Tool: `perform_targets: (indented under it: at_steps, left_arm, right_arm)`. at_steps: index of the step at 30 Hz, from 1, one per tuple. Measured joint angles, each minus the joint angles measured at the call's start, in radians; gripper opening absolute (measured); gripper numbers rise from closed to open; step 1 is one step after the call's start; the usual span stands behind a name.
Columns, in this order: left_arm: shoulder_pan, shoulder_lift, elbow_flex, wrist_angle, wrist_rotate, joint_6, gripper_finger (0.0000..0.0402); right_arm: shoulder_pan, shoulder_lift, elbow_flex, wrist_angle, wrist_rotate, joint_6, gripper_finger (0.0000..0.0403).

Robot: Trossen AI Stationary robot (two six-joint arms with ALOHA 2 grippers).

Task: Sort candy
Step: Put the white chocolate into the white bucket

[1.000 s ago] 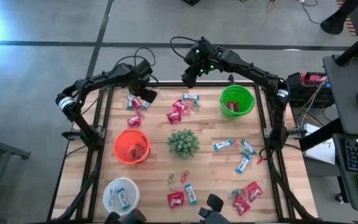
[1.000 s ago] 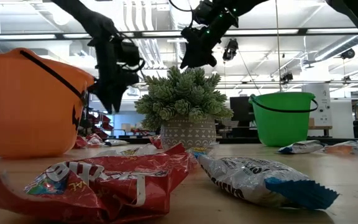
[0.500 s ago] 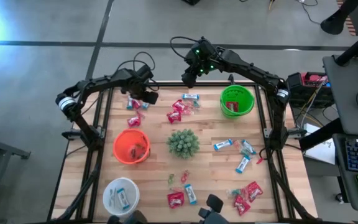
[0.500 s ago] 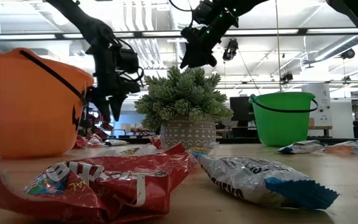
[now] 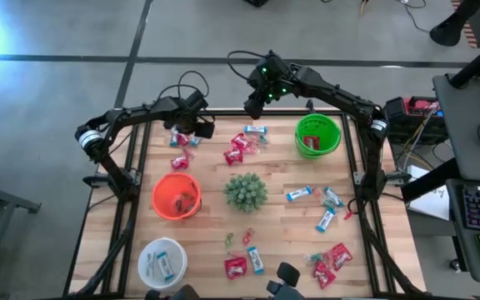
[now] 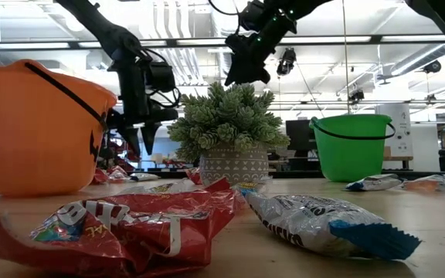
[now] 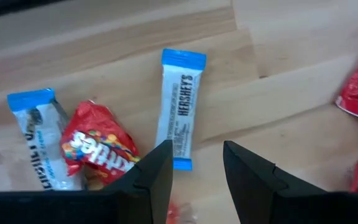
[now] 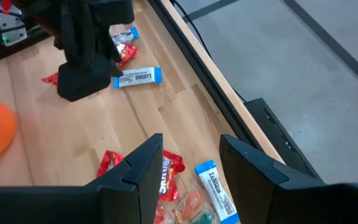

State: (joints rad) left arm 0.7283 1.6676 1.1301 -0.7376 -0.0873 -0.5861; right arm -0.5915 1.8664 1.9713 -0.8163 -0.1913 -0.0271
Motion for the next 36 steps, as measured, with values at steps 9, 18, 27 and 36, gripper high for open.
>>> perform_targets:
  at_steps: [9,18,27,36]
  left_arm:
    - [0.001,0.000,0.000,-0.003,0.028,0.079,0.0123]
    - [-0.013,0.090,0.000,-0.021,0.071,0.046,0.0123]
    - [-0.015,0.131,0.004,-0.012,-0.004,0.003,0.0123]
    - [-0.015,0.131,0.004,-0.006,-0.068,-0.037,0.0123]
  right_arm:
    - [0.000,0.000,0.000,-0.017,0.000,-0.019,0.0153]
    - [0.000,0.000,0.000,-0.018,0.000,-0.012,0.0153]
    - [0.002,0.000,0.000,-0.048,-0.001,-0.010,0.0153]
    - [0.002,0.000,0.000,-0.048,-0.003,-0.010,0.0153]
